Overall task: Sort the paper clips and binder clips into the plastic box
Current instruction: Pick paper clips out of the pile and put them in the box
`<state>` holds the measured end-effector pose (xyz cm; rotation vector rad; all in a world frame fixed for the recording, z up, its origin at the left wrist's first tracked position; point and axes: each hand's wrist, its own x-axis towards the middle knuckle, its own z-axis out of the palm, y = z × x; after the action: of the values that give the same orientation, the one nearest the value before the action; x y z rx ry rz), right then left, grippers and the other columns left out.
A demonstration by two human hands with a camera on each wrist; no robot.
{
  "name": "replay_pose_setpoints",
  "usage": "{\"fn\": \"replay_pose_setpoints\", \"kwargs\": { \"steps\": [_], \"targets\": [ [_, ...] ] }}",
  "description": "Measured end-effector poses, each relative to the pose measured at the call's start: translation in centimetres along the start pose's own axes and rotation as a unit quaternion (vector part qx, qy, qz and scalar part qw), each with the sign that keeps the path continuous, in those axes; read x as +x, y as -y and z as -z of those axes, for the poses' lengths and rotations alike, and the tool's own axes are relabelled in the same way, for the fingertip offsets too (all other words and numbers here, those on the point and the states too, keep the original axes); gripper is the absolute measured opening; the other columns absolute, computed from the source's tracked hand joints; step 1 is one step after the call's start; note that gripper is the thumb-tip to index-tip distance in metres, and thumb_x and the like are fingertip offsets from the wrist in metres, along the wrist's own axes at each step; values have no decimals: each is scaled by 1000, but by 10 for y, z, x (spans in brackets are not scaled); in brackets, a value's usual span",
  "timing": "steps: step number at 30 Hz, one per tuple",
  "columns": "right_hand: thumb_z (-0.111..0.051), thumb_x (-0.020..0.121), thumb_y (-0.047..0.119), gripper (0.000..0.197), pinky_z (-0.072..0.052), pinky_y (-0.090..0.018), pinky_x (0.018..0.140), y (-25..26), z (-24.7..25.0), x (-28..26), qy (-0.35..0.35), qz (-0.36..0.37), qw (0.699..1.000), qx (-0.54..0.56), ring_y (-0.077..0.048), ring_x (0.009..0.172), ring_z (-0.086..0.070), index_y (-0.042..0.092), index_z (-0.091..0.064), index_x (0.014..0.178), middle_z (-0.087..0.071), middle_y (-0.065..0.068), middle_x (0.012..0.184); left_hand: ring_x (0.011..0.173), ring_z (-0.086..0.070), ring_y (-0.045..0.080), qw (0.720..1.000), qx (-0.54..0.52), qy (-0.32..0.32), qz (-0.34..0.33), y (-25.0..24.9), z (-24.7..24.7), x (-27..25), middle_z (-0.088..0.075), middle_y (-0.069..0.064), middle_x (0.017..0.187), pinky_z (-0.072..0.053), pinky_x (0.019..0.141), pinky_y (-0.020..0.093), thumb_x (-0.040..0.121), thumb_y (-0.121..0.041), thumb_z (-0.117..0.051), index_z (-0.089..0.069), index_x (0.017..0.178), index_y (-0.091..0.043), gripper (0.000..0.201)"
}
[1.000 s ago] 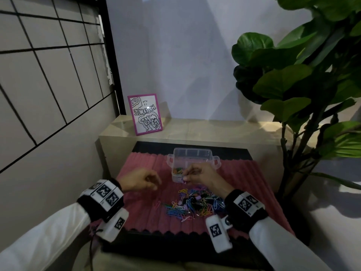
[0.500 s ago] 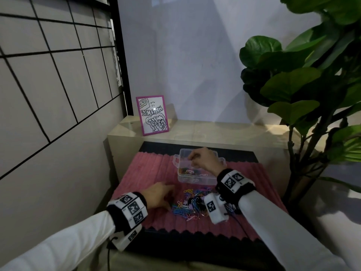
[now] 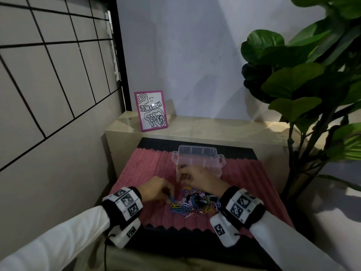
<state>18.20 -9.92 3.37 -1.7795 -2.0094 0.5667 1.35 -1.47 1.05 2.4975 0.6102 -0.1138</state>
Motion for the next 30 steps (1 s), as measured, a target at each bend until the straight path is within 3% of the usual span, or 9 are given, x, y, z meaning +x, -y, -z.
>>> {"fn": "replay_pose_setpoints", "kwargs": {
  "steps": [1, 3, 7, 10, 19, 22, 24, 27, 30],
  "targets": [
    [-59, 84, 2, 15, -39, -1, 64, 2, -3, -5, 10, 11, 1000, -13, -7, 79, -58, 7, -67, 96, -69, -6, 96, 66, -52, -18, 1000, -9, -10, 8, 4, 4, -1, -70, 2, 98, -34, 65, -3, 75, -15, -71, -69, 95, -9, 21],
    [-60, 84, 5, 12, -49, -16, 70, 8, -10, -16, 31, 40, 998, -27, -12, 79, -62, 9, -67, 94, -69, -6, 93, 66, -52, -22, 999, -34, -36, 22, 12, 14, -3, -68, -4, 90, -36, 64, -2, 75, -15, -72, -70, 94, -11, 20],
    [-63, 84, 22, 27, -49, -40, 77, 18, -33, -33, 81, 67, 985, -136, -23, 99, -55, 10, -58, 108, -56, -9, 106, 69, -61, -9, 995, -74, -66, 28, 19, 38, -6, -69, -8, 81, -44, 70, 8, 75, -14, -72, -72, 87, -14, 13],
    [-60, 85, 19, 37, -40, -38, 71, 23, -45, -37, 82, 93, 965, -231, -29, 107, -46, 6, -50, 118, -48, -13, 113, 66, -61, -2, 991, -104, -75, 26, 17, 55, 2, -71, -10, 74, -48, 71, 18, 75, -14, -72, -72, 84, -15, 10],
    [-56, 82, 8, 9, -49, -44, 72, 15, -44, -40, 8, 84, 988, -128, -28, 90, -56, 10, -60, 90, -59, -8, 92, 57, -61, -6, 984, -137, -116, 22, -2, 81, 65, -65, -22, 54, -46, 60, 2, 75, -1, -69, -70, 87, -7, 13],
    [-60, 83, 17, 9, -50, -38, 75, 9, -38, -45, -51, 62, 993, -83, -21, 93, -59, 15, -62, 92, -64, -2, 96, 65, -62, 9, 979, -171, -110, 24, -6, 75, 82, -67, -4, 68, -52, 59, 9, 77, 7, -64, -66, 86, -5, 15],
    [-62, 83, 20, 9, -50, -35, 77, 4, -36, -48, -85, 49, 994, -44, -16, 93, -60, 17, -63, 91, -66, 1, 96, 71, -60, 7, 987, -138, -85, 18, -8, 69, 89, -67, 3, 81, -52, 62, 9, 80, 6, -60, -67, 93, -7, 20],
    [-68, 80, 19, 7, -51, -22, 74, -6, -32, -52, -119, 2, 991, 69, -7, 81, -64, 17, -67, 87, -69, 6, 86, 73, -57, -4, 996, -60, -67, -7, -11, 63, 89, -65, -2, 97, -48, 61, 5, 84, 5, -52, -66, 107, -9, 30],
    [-69, 80, 10, 7, -52, -17, 67, -12, -20, -53, -143, -60, 961, 228, -2, 69, -65, 17, -67, 80, -67, 12, 69, 80, -61, 5, 995, -38, -90, -18, -12, 61, 81, -65, -2, 102, -50, 69, 8, 86, 5, -48, -65, 111, -11, 34]
  ]
}}
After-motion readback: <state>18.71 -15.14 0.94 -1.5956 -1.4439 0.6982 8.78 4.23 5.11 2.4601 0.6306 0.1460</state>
